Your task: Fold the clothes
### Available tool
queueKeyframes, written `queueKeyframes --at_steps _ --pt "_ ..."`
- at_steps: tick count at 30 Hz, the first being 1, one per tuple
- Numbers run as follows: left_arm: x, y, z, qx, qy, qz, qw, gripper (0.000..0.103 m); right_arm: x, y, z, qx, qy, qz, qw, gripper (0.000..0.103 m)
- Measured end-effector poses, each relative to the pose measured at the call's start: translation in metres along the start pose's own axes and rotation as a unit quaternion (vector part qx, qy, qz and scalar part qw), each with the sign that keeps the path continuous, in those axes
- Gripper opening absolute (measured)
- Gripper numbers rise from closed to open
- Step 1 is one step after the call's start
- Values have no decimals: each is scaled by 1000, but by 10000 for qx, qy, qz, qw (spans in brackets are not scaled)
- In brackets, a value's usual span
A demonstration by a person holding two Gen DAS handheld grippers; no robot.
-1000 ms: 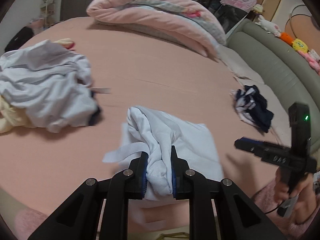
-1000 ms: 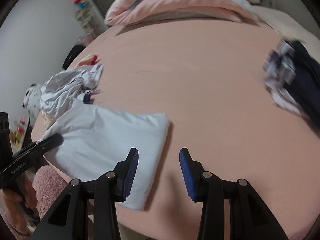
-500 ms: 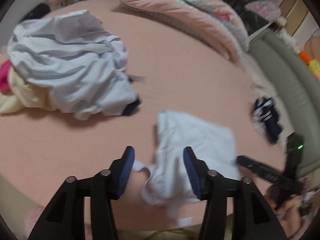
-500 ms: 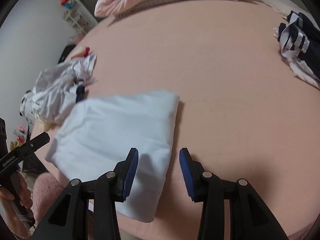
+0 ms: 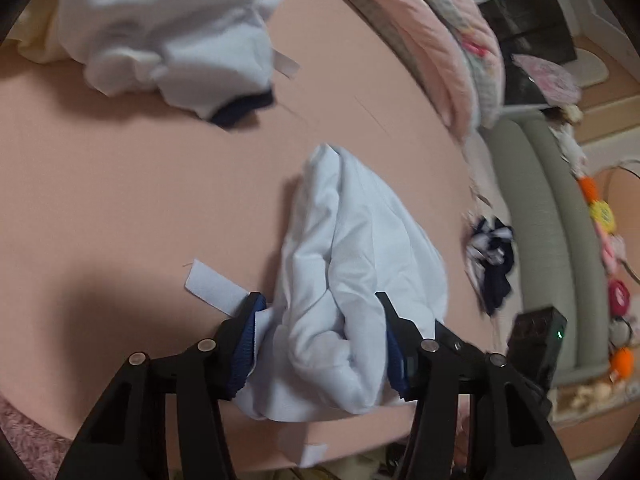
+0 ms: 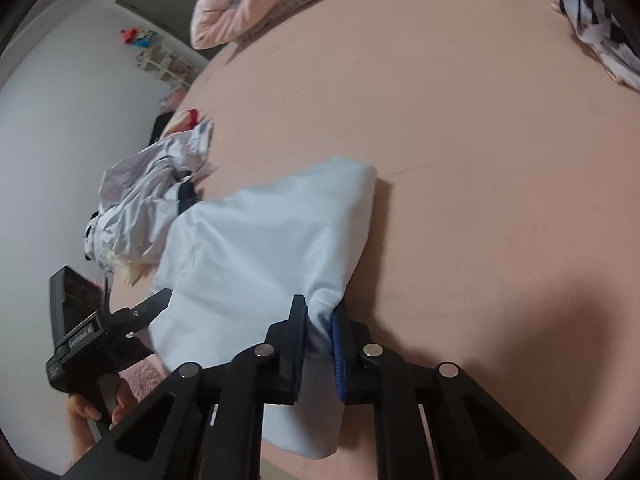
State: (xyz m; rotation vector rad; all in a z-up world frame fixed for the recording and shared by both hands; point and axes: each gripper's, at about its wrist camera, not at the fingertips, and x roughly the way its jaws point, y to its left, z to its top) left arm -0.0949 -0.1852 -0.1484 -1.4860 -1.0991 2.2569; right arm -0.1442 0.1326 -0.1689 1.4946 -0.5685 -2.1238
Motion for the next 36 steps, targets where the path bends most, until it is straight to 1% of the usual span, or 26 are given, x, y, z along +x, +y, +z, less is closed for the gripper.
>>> queueKeyframes --at_steps 2,3,4,5,6,7,8,9,10,11,12,13,15,17,20,22,24,26,28,29,31,33,34,35,36 --pt "-1 2 -2 -55 73 -100 9999 51 -3 1 0 94 -43 167 9998 9" --pt "-2 3 -1 -78 84 -65 9999 51 -5 2 1 141 -65 251 9996 11" --pt "-3 5 1 -123 66 2 9999 52 -3 0 2 184 -39 207 9996 13" --pt "-7 5 3 -114 -16 118 9999 52 3 -3 3 183 68 79 9998 19" --pt "-12 5 5 -86 -117 247 9996 52 11 -6 3 161 205 -59 9996 33" --pt "-15 2 6 38 -176 398 9990 52 16 -8 2 136 230 -13 9996 37" --pt "-15 -2 5 200 -148 483 9985 52 17 -8 1 124 195 87 9997 40" --pt "-9 -4 5 279 -77 469 9985 49 17 -8 0 119 157 169 9997 47" --pt "-4 -6 2 277 12 348 9990 38 19 -4 -1 56 157 199 9997 49" --pt "-4 -8 1 289 18 316 9991 38 21 2 -1 -77 185 164 9997 45" --pt "-4 -12 0 312 -4 320 9990 35 24 8 0 -230 217 108 9994 28" --pt "-5 -15 -1 334 -26 324 9989 33 26 14 0 -354 210 -4 9992 16" --pt "-7 -21 -3 379 -70 332 9987 31 19 17 0 -371 71 13 9993 12" --pt "-8 -24 -5 356 -55 213 9991 30 7 16 0 -361 -116 36 9993 11" --pt "-1 -40 -14 394 78 -16 9992 30 -26 21 -3 -505 -510 -3 9974 11" --pt "11 -61 -26 621 199 -83 9978 30 -48 26 -6 -782 -694 -266 9942 11" --pt "22 -81 -36 827 304 -219 9959 30 -69 22 -7 -924 -830 -501 9910 11" --pt "33 -100 -44 1082 410 -380 9926 30 -91 9 -7 -889 -1012 -656 9887 11" --pt "47 -120 -49 1417 554 -553 9868 29 -112 -10 -7 -814 -1203 -820 9860 11" --pt "54 -129 -51 1577 592 -568 9841 29 -117 -20 -7 -767 -1228 -881 9855 11" --pt "64 -140 -56 1812 657 -383 9805 29 -118 -45 -8 -543 -1073 -1011 9876 12" --pt "71 -142 -61 1984 707 -37 9776 29 -110 -67 -13 -380 -774 -1127 9899 14" --pt "73 -138 -63 1982 719 146 9774 32 -103 -77 -18 -317 -599 -1225 9902 15" --pt "73 -132 -64 1899 743 208 9788 34 -96 -83 -21 -285 -439 -1262 9906 15" --pt "72 -124 -64 1732 789 215 9815 46 -91 -86 -24 -257 -371 -1268 9909 22"
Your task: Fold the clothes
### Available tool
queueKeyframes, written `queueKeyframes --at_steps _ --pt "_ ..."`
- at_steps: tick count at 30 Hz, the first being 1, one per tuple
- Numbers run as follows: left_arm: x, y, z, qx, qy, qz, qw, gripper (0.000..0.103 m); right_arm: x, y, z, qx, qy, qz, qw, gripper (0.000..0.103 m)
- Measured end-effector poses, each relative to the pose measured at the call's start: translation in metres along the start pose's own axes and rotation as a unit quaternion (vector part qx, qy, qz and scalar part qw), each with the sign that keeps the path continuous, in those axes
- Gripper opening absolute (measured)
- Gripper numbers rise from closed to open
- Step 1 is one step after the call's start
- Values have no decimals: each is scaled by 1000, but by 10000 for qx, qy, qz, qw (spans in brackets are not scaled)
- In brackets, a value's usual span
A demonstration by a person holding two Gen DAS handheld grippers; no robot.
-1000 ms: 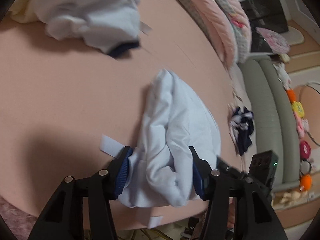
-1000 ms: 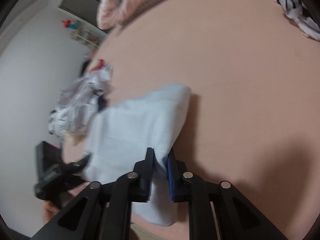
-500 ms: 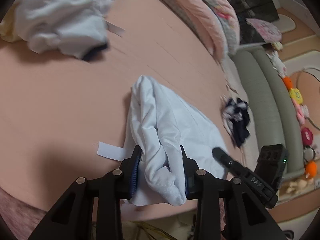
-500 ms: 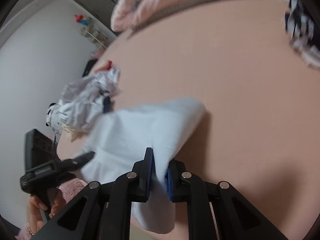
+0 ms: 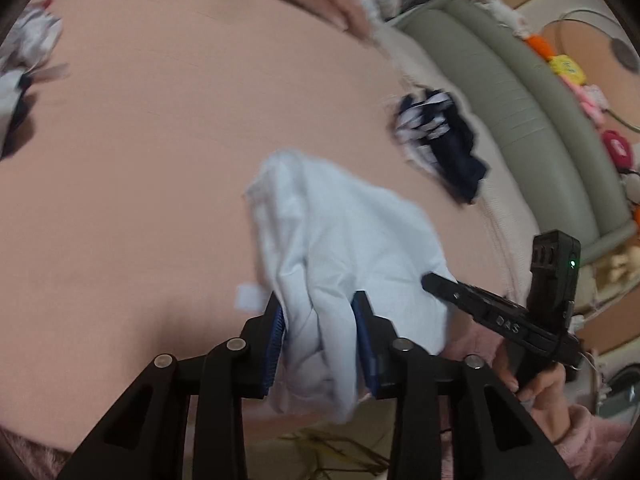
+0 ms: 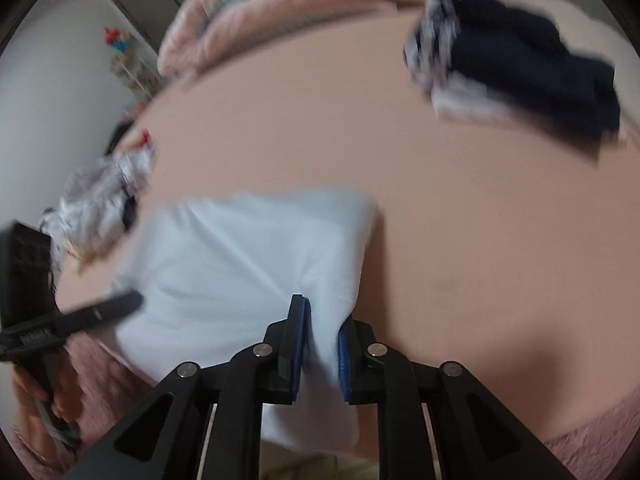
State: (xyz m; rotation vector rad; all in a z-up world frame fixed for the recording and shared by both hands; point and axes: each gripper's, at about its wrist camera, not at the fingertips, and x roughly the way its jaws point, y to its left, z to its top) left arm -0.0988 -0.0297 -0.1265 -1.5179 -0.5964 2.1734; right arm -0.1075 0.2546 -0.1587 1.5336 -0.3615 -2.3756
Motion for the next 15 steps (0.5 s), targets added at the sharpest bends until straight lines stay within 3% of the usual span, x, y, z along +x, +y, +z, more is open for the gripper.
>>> queueKeyframes --at_steps 1,4,8,10,13,15 --pt "-2 7 -3 -169 49 -60 9998 57 0 -1 1 7 -14 -37 10000 24" --pt "-13 21 -10 -552 98 -231 9982 57 -6 -1 9 -9 -119 -194 9997 25" --pt "-52 8 -8 -231 -533 3 9983 56 -28 -7 15 20 -673 -694 9953 25" --pt "-59 -13 -1 214 -740 191 9968 37 -42 -3 16 -86 -1034 -823 9912 25" --pt "-41 -30 8 598 -548 626 9947 29 -47 15 16 -438 -1197 -545 9903 25" --pt "-22 -30 6 574 -227 735 9954 27 -38 25 12 -702 -953 -352 9924 25"
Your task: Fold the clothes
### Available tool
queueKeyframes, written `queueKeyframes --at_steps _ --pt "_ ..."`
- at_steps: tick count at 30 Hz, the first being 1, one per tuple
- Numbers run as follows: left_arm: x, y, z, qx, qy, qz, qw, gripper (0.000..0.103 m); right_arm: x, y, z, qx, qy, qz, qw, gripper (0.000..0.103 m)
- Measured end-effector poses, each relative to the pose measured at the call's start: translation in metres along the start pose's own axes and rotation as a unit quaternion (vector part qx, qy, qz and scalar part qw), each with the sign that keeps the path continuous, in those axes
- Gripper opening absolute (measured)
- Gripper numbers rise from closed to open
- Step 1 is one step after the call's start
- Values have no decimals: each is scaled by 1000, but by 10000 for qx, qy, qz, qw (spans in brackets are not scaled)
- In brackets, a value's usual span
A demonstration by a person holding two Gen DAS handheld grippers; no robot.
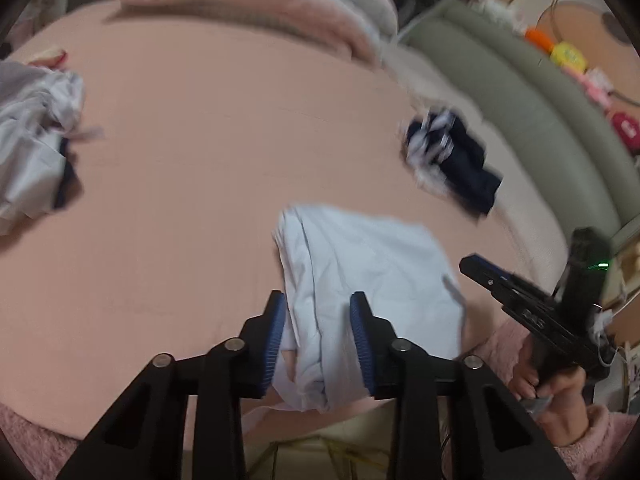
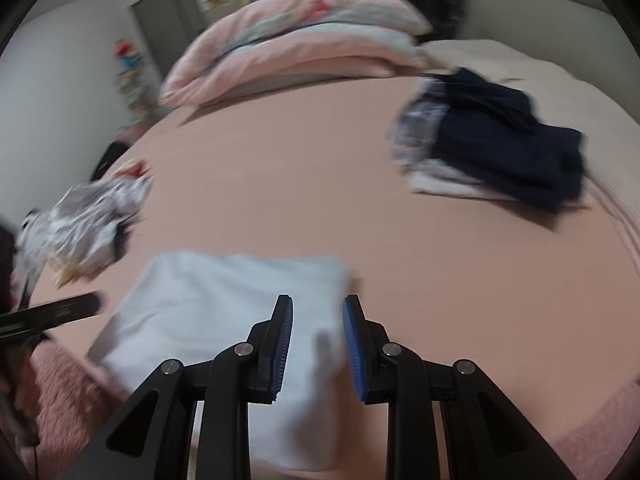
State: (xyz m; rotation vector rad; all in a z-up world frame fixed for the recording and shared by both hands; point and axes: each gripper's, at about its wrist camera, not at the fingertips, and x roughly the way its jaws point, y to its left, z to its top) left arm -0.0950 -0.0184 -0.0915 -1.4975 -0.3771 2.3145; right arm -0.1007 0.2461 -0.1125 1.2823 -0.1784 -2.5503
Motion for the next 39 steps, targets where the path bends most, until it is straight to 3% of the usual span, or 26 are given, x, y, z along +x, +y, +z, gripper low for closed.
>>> queueKeyframes --at_steps 4,8,11,14,16,18,20,22,25,28,31,33,36,39 --pt "20 6 -24 -118 174 195 9996 27 28 4 -14 -152 628 -167 9978 25" --pt "0 26 -23 -597 58 36 9982 29 29 -13 -10 39 627 -480 9969 25" --pt "-31 1 -4 230 -577 322 9975 28 14 -25 1 208 318 -516 9979 25" --pt "-19 -37 14 1196 -745 297 9896 28 12 -21 22 -21 147 -402 9991 25" --pt "9 -55 20 1704 -605 356 9829 28 29 -12 25 -294 264 -331 9987 26" --pt "45 -64 22 1935 -180 623 9790 28 48 -2 26 -568 412 -256 9972 26" --pt "65 -51 15 1732 89 819 9814 29 63 1 23 -699 452 -178 9964 26" --pt "63 -28 7 1250 -2 694 9897 29 64 -10 13 -489 268 -26 9984 26" --pt "45 5 2 536 4 555 9970 30 57 -38 16 -6 329 198 9993 24" --pt "23 27 5 174 -144 750 9969 36 54 -64 19 80 302 -563 9979 30" --pt "9 9 17 553 -523 539 9956 36 44 -82 18 609 261 -303 9973 30" --pt "16 -11 27 951 -620 547 9920 36 34 -68 16 469 119 -181 9987 30" --pt "45 -33 40 1276 -449 472 9897 36 28 -32 13 -74 49 -151 9998 30" --pt "74 -27 39 1235 -81 511 9910 36 34 -3 0 -437 353 192 9982 31"
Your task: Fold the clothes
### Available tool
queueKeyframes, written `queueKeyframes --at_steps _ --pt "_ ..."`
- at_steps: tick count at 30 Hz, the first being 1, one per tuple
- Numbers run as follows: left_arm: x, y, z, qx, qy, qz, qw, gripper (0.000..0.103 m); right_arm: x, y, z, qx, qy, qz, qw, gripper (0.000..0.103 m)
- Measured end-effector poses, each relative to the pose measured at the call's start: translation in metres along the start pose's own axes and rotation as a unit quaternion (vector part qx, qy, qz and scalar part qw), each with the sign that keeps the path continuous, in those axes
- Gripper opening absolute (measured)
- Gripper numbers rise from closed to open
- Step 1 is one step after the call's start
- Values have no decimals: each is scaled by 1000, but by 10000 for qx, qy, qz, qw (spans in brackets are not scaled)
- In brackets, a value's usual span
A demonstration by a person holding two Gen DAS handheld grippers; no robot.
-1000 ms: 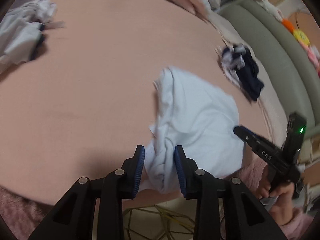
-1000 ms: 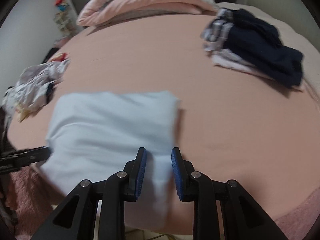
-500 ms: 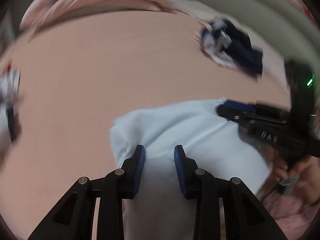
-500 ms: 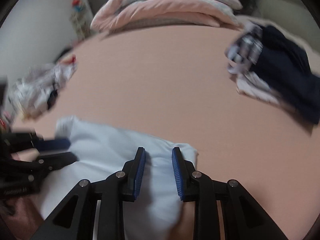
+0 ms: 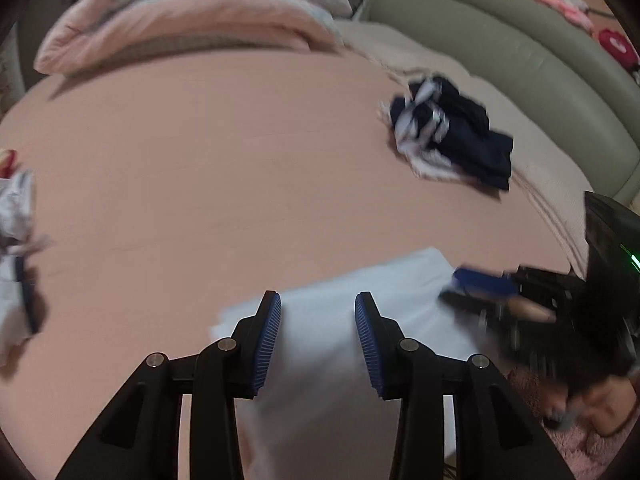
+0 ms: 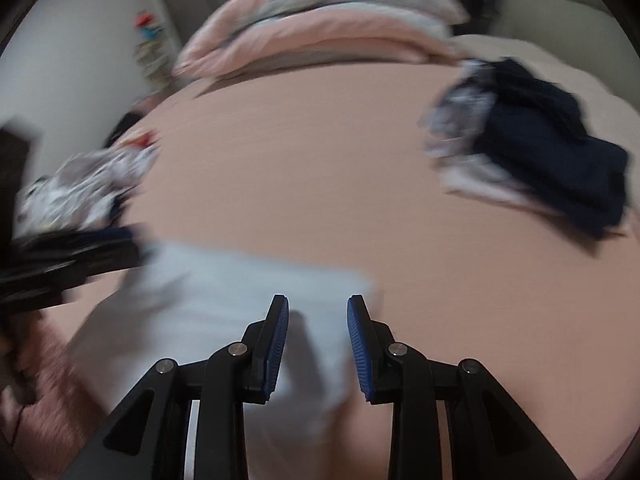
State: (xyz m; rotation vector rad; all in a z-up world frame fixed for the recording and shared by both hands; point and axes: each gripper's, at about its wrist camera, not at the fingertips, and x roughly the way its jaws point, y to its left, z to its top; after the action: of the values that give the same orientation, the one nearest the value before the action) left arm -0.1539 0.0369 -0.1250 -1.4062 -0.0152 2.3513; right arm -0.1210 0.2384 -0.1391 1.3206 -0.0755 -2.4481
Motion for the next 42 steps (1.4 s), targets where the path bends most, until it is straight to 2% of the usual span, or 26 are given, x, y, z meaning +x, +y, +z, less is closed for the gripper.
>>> queueKeyframes --at_steps 2,4,5,7,8,10,13,15,18,21,23,24,25,26,27,28,30,32,33,34,36,38,39,41,42 --pt "15 13 -10 -253 172 51 9995 36 9 7 -8 -198 200 -169 9995 31" --pt "4 31 -19 -676 -76 -112 9976 36 5 -2 -12 -118 187 -163 9996 28" --pt "-6 40 -23 -909 -283 -69 9954 36 2 -6 -13 -65 179 -442 9988 28" --pt "-23 53 -27 -1329 -562 419 9887 35 -2 -15 -15 -64 145 -1239 9922 34" --pt "-29 58 -28 -1456 -620 378 9867 35 -5 -19 -17 7 124 -1390 9902 34" --pt "-39 56 -30 -1437 -623 180 9875 35 -16 -23 -18 310 28 -1284 9912 34" --pt "-57 35 -41 -1075 -665 173 9918 35 -41 -2 -16 200 -454 -992 9938 34" --pt "-63 20 -48 -964 -700 57 9929 35 -48 17 -12 99 -611 -629 9961 36" --pt "-58 3 -54 -747 -529 -13 9958 35 -37 48 -16 -55 -279 -218 9994 37" --pt "-52 -1 -59 -515 -254 252 9980 36 -21 55 -28 -285 86 -329 9990 37" --pt "-51 7 -62 -579 -97 364 9976 40 -22 41 -33 -198 121 -445 9987 37" --pt "-53 13 -66 -650 -46 462 9968 47 -24 30 -36 -72 123 -519 9985 36" --pt "-57 21 -70 -733 -5 573 9957 48 -26 20 -38 54 125 -594 9981 36" --pt "-59 25 -73 -789 17 646 9948 48 -29 10 -41 142 161 -818 9964 38" --pt "-60 28 -75 -837 34 706 9940 48 -32 1 -44 288 166 -853 9958 44" --pt "-63 30 -76 -965 -19 634 9933 47 -35 -8 -47 471 147 -756 9959 48" --pt "-71 32 -78 -1227 -173 309 9918 47 -41 -19 -45 905 39 -577 9942 48" --pt "-75 31 -78 -1351 -278 0 9904 47 -50 -16 -41 941 -230 -455 9943 49" --pt "-72 29 -79 -1297 -206 19 9913 47 -53 -10 -39 840 -360 -402 9950 51" --pt "-65 27 -80 -1209 -50 161 9925 47 -54 -3 -38 691 -401 -312 9963 51" --pt "-55 28 -85 -1205 207 378 9918 48 -44 6 -37 443 -130 -363 9983 51" --pt "-57 39 -90 -1466 255 216 9886 48 -29 7 -44 233 270 -832 9959 51" --pt "-60 45 -90 -1564 263 240 9871 48 -28 1 -48 318 289 -849 9955 54" --pt "-66 55 -91 -1639 314 577 9843 47 -33 -12 -47 691 226 -773 9944 56" --pt "-69 60 -91 -1667 342 760 9825 46 -35 -15 -45 750 164 -876 9932 56"
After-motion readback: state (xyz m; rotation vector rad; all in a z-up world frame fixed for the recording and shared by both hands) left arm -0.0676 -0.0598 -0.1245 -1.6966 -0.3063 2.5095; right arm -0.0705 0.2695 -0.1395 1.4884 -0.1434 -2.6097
